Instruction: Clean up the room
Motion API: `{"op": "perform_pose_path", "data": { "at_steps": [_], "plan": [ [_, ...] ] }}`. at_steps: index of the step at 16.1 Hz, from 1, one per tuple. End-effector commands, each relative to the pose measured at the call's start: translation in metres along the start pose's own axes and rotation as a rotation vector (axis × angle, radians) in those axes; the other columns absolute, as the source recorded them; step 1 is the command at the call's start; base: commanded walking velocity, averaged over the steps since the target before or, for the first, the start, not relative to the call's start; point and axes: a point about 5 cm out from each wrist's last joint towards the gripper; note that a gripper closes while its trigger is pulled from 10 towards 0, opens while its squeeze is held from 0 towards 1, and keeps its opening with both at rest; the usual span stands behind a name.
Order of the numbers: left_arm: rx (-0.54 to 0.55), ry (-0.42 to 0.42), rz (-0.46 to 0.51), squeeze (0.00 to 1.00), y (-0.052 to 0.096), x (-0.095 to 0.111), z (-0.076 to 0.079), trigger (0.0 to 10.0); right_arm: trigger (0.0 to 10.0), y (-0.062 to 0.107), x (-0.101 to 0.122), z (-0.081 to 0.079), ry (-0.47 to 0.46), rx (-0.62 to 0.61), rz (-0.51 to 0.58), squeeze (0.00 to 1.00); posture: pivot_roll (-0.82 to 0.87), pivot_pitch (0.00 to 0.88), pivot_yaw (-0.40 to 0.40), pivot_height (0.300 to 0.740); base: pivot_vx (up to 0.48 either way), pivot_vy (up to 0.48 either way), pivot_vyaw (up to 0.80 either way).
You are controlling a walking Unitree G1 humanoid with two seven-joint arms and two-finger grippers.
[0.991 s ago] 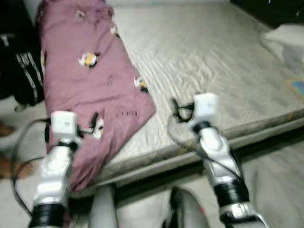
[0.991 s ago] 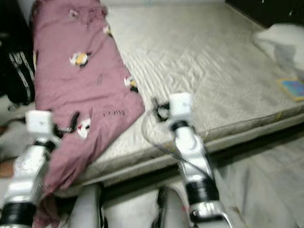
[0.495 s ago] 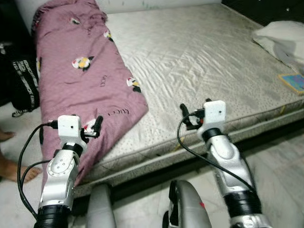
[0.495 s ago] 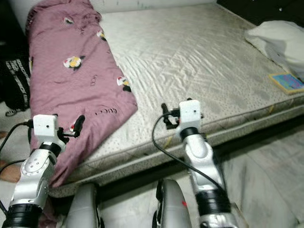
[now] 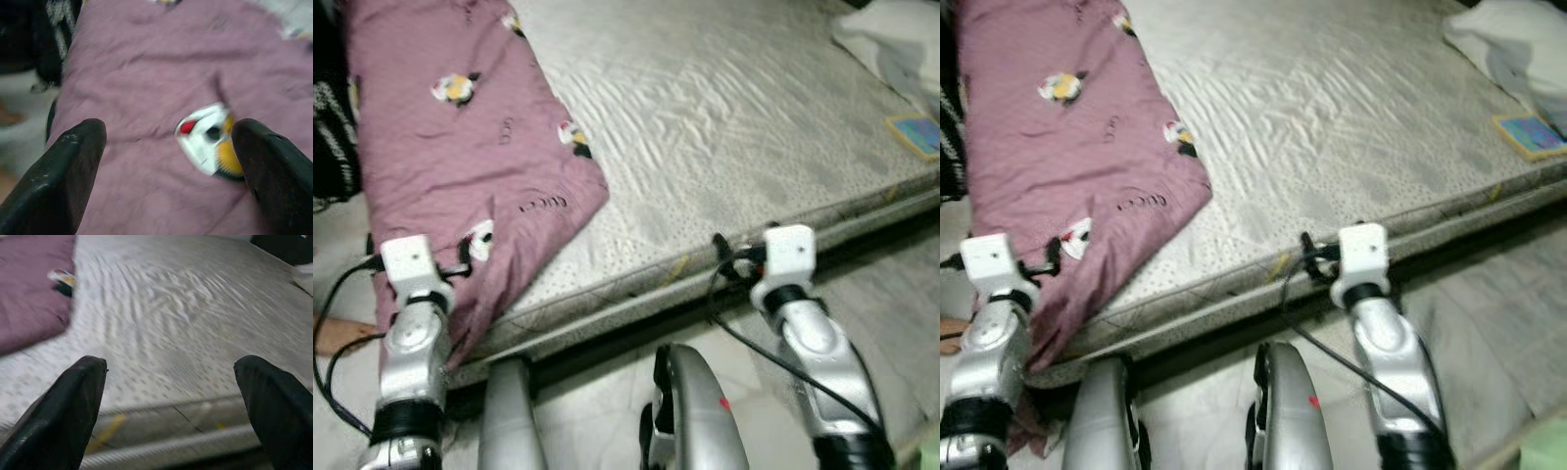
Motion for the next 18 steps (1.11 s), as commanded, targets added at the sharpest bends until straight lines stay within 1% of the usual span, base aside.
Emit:
{"op": "perform_pose_path", "data": {
  "at_steps": [1,2,4,6,7,8,9,10,13,14,17,18],
  "plan": [
    [0.014,-0.015,-0.061,0.00,-0.002,-0.009,0.001,10.0,10.0,0.005,0.003,0.009,0.005,-0.026,-0.002,0.00,-0.15,0.233,-0.077,0.564,0.000,0.000,0.00],
    [0.014,-0.045,-0.088,0.00,-0.005,-0.012,0.003,10.0,10.0,0.007,0.004,0.009,0.009,-0.025,-0.008,0.00,-0.15,0.236,-0.080,0.564,0.000,0.000,0.00],
    [0.001,-0.077,-0.166,0.00,-0.015,-0.017,0.015,10.0,10.0,0.010,0.004,0.008,0.015,-0.016,-0.025,0.00,-0.15,0.241,-0.087,0.564,0.000,0.000,0.00],
    [-0.075,-0.106,-0.205,0.00,-0.018,-0.019,0.033,10.0,10.0,0.009,0.005,0.006,0.018,-0.010,-0.023,0.00,-0.15,0.240,-0.088,0.564,0.000,0.000,0.00],
    [-0.091,-0.141,-0.179,0.00,-0.020,-0.014,0.040,10.0,10.0,0.008,0.006,0.005,0.018,-0.009,-0.023,0.00,-0.16,0.233,-0.083,0.564,0.000,0.000,0.00],
    [-0.148,-0.243,-0.121,0.00,-0.022,-0.007,0.052,10.0,10.0,0.007,0.008,0.005,0.019,-0.005,-0.019,0.00,-0.16,0.231,-0.080,0.564,0.000,0.000,0.00],
    [-0.234,-0.324,-0.064,0.00,-0.022,0.000,0.069,10.0,10.0,0.007,0.009,0.006,0.022,-0.004,-0.017,0.00,-0.16,0.232,-0.077,0.564,0.000,0.000,0.00],
    [-0.304,-0.386,-0.020,0.00,-0.021,0.004,0.081,10.0,10.0,0.007,0.009,0.006,0.023,-0.006,-0.019,0.00,-0.16,0.232,-0.077,0.564,0.000,0.000,0.00],
    [-0.407,-0.484,0.072,0.00,-0.013,0.008,0.099,10.0,10.0,0.007,0.009,0.004,0.023,-0.004,-0.018,0.00,-0.16,0.226,-0.076,0.564,0.000,0.000,0.00],
    [-0.450,-0.506,0.109,0.00,-0.008,0.009,0.106,10.0,10.0,0.006,0.009,0.003,0.016,-0.002,-0.019,0.00,-0.16,0.225,-0.074,0.564,0.000,0.000,0.00],
    [-0.578,-0.524,0.151,0.00,0.007,0.002,0.119,10.0,10.0,0.004,0.009,0.003,0.009,-0.001,-0.021,0.00,-0.15,0.216,-0.078,0.564,0.000,0.000,0.00],
    [-0.591,-0.529,0.167,0.00,0.010,0.000,0.121,10.0,10.0,0.003,0.009,0.001,0.010,0.002,-0.020,0.00,-0.14,0.212,-0.079,0.564,0.000,0.000,0.00]
  ]
}}
Point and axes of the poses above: a point about 5 cm out from each wrist's last joint towards the gripper, its own y axis pointing back from the gripper into the wrist, its own x axis along the axis of the wrist's last joint, z = x × y, and after that the axes turned 1 degree about -y, right-handed
